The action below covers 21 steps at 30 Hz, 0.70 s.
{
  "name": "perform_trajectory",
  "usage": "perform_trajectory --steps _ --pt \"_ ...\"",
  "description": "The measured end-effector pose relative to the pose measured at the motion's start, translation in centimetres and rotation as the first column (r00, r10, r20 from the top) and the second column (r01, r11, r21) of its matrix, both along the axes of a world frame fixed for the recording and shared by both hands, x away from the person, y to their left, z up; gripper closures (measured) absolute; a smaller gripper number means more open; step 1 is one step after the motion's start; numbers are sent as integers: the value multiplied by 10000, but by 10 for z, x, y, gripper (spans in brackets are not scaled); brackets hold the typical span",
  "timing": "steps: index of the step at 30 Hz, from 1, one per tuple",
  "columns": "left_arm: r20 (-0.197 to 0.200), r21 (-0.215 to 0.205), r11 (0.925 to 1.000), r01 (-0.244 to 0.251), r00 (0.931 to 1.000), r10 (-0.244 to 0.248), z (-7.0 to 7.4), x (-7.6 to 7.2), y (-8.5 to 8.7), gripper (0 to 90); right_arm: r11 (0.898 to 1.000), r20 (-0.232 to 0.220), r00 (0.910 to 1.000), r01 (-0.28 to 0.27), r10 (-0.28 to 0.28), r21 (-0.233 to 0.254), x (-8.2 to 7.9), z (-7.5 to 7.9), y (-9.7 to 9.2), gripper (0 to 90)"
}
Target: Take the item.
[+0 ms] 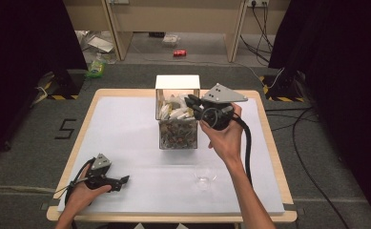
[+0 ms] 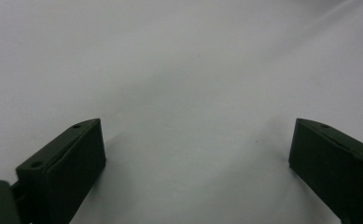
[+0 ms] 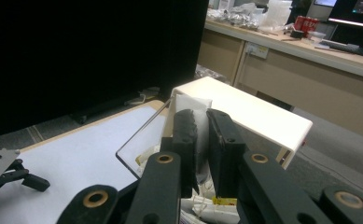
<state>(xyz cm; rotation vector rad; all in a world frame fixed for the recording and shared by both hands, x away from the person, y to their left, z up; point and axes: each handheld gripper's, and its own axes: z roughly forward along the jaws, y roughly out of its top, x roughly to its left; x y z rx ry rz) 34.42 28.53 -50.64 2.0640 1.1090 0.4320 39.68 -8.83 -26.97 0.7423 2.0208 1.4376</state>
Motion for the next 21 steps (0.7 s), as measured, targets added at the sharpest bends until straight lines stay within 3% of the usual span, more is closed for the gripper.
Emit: perform_trajectory --steps 13,21 --pt "-10 -21 10000 -5 10000 5 0 0 0 31 9998 282 9994 -179 176 111 -21 7 -10 824" --pt "12 48 10000 -5 10000 5 0 0 0 31 9997 469 9988 -176 167 187 -42 5 -31 824"
